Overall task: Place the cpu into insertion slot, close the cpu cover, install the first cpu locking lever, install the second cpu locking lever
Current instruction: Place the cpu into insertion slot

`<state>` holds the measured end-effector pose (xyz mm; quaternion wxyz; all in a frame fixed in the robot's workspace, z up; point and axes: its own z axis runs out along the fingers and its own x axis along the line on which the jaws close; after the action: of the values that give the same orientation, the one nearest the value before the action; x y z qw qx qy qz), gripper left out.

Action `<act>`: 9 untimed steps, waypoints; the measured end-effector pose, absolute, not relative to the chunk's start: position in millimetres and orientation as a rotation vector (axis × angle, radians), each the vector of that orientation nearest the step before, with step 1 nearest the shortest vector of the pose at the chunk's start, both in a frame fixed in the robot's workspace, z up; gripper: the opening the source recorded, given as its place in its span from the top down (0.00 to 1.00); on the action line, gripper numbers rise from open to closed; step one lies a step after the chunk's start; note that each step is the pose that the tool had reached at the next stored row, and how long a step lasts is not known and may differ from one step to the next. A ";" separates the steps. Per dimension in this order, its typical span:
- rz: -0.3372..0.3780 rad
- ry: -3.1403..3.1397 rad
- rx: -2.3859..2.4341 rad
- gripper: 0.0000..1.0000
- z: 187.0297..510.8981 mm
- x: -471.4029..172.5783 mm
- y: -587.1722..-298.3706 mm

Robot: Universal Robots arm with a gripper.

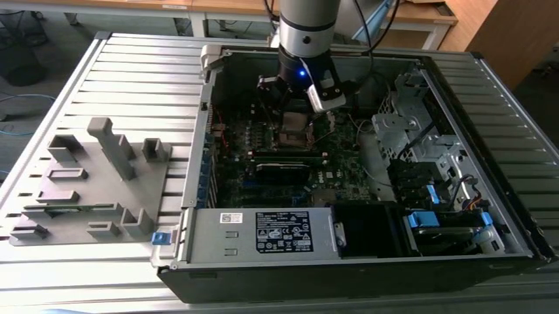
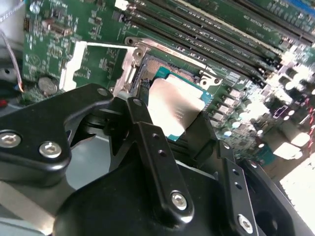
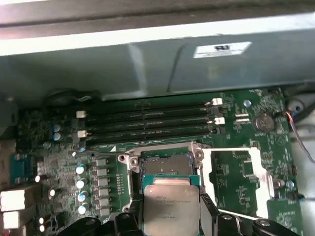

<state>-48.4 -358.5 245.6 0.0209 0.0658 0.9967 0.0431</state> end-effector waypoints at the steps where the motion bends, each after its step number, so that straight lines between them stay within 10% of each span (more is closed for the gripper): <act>1: 0.133 3.088 0.232 0.46 245.3 -48.4 -358.5; 9: 0.128 3.057 0.455 0.46 243.1 -48.5 -358.5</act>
<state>-48.5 -358.5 243.1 0.0243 0.1469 0.9880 0.0413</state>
